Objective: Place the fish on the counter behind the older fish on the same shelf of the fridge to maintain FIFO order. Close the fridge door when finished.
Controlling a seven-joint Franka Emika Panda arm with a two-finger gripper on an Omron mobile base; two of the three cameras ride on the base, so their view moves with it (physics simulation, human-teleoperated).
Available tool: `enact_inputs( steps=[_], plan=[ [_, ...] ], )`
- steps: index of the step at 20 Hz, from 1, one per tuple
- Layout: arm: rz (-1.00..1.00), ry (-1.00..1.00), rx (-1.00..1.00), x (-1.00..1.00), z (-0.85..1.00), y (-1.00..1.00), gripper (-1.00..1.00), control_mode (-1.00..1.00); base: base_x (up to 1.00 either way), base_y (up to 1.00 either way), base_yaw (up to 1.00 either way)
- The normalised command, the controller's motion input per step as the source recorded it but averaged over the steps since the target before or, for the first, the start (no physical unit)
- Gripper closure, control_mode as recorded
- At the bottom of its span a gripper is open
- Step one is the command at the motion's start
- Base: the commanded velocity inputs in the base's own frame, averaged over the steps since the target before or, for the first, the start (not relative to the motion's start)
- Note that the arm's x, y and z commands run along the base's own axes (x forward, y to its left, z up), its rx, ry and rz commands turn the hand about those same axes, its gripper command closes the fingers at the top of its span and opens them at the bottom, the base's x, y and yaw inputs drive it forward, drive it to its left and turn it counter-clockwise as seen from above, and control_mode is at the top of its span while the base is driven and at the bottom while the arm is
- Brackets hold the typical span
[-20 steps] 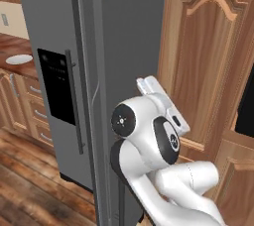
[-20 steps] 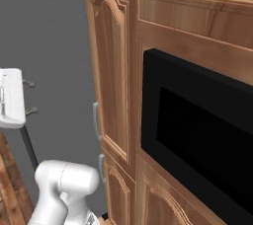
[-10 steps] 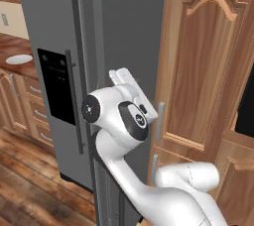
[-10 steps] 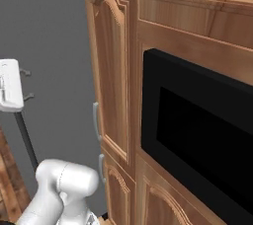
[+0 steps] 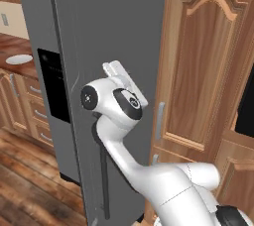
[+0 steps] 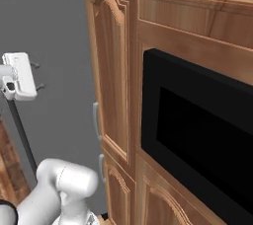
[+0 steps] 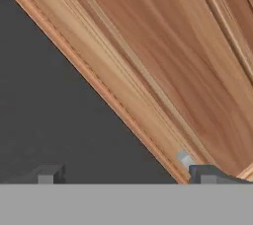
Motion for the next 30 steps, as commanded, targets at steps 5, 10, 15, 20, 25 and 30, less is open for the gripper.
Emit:
enact_inputs(
  steps=[5,10,15,20,25,30],
  plan=[
    [0.03,-0.07,0.00,0.73,-0.11,0.07,-1.00,-1.00,0.00,0.00,0.00],
    [0.00,-0.05,0.00,0.62,-0.03,0.12,-1.00,-1.00,0.00,0.00,0.00],
    [-0.05,-0.01,0.00,0.32,0.00,0.03,-1.00,-1.00,0.00,0.00,0.00],
    [-0.14,0.00,0.00,0.39,0.00,0.00,-1.00,-1.00,0.00,0.00,0.00],
    [-0.17,0.00,0.00,0.44,-0.01,0.00,-1.00,-1.00,0.00,0.00,0.00],
    [-0.16,0.00,0.00,0.40,-0.02,0.00,-1.00,-1.00,0.00,0.00,0.00]
  ],
)
